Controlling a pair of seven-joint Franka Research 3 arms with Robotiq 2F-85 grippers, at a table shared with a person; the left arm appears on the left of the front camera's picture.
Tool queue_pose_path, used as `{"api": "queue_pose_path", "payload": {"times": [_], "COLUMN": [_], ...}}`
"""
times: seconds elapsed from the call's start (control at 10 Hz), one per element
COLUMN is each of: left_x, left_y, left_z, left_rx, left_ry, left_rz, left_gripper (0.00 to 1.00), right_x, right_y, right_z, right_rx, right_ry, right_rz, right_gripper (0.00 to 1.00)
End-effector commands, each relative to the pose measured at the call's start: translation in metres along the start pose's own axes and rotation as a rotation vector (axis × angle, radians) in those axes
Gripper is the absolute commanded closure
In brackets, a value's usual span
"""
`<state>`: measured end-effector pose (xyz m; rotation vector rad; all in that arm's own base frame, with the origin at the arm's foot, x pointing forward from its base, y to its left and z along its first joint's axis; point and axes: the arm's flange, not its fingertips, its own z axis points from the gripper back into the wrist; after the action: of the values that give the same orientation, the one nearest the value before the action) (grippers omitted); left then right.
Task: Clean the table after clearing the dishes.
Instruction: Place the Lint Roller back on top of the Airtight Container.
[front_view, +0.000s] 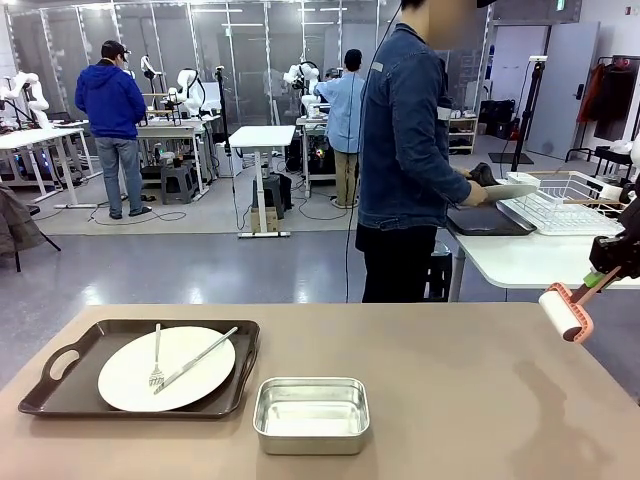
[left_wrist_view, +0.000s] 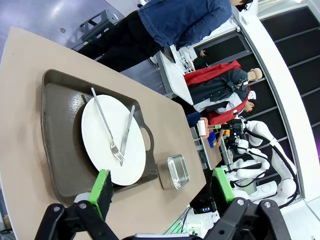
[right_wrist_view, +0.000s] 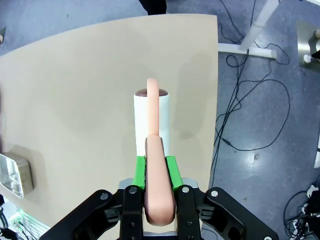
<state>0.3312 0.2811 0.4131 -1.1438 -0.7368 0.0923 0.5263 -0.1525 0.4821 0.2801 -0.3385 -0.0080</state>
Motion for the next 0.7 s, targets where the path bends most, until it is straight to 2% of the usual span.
{"api": "queue_pose_path", "payload": {"times": [0.0,0.2,0.4,0.6], "left_x": [-0.002,-0.002,-0.002,-0.002], "left_y": [-0.001,-0.001,-0.001,-0.001], "left_z": [0.004,0.004,0.004,0.004], "left_rx": [-0.006,-0.006,-0.006,-0.006], "left_ry": [0.004,0.004,0.004,0.004], "left_rz": [-0.004,-0.004,-0.004,-0.004], "left_gripper": [0.0,0.0,0.0,0.0], "right_x": [0.0,0.014,0.021,0.015], "right_y": [0.0,0.058,0.13,0.218], "right_z": [0.0,0.035,0.059,0.056], "right_rx": [0.0,-0.058,-0.097,-0.11], "right_ry": [0.0,-0.06,-0.05,-0.025], "right_rz": [0.0,0.196,0.437,0.687], "right_gripper": [0.79,0.79,0.79,0.79]}}
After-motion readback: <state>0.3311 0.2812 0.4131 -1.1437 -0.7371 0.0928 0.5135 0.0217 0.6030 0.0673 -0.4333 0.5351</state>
